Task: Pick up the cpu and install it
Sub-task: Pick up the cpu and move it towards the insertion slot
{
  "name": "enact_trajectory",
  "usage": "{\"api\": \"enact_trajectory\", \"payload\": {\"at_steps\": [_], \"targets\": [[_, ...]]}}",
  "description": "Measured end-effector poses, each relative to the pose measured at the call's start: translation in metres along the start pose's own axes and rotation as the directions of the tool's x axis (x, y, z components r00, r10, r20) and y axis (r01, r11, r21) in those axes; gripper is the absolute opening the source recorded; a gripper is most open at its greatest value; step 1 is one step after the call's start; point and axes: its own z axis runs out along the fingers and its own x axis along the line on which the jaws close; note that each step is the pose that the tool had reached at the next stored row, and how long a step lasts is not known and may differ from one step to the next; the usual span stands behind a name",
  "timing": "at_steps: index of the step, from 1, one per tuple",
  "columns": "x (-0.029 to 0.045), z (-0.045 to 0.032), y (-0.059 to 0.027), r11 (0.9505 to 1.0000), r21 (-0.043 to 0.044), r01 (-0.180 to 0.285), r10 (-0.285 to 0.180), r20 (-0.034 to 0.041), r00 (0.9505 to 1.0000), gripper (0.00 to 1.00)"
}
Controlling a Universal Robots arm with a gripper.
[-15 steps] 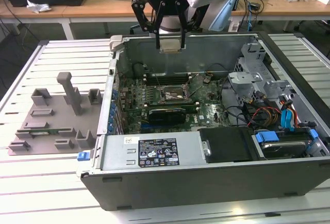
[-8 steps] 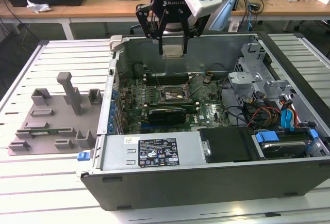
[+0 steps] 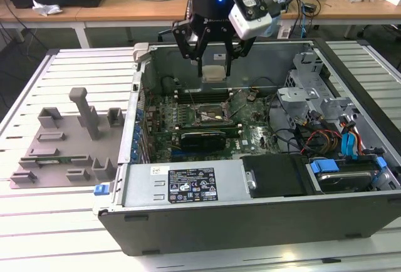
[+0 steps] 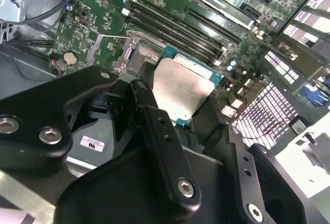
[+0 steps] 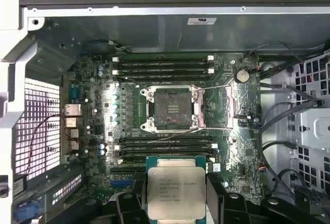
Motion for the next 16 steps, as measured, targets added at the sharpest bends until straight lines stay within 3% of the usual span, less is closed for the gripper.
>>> {"api": "enact_trajectory", "payload": {"at_steps": [9,16], "targets": [[-0.0006,0.0206,0.0023,1.0,0.0,0.0,0.0,0.0,1.0,0.55],[-0.0003,0.0359,0.0101,1.0,0.0001,0.001,-0.001,0.0001,1.0,0.55]]}}
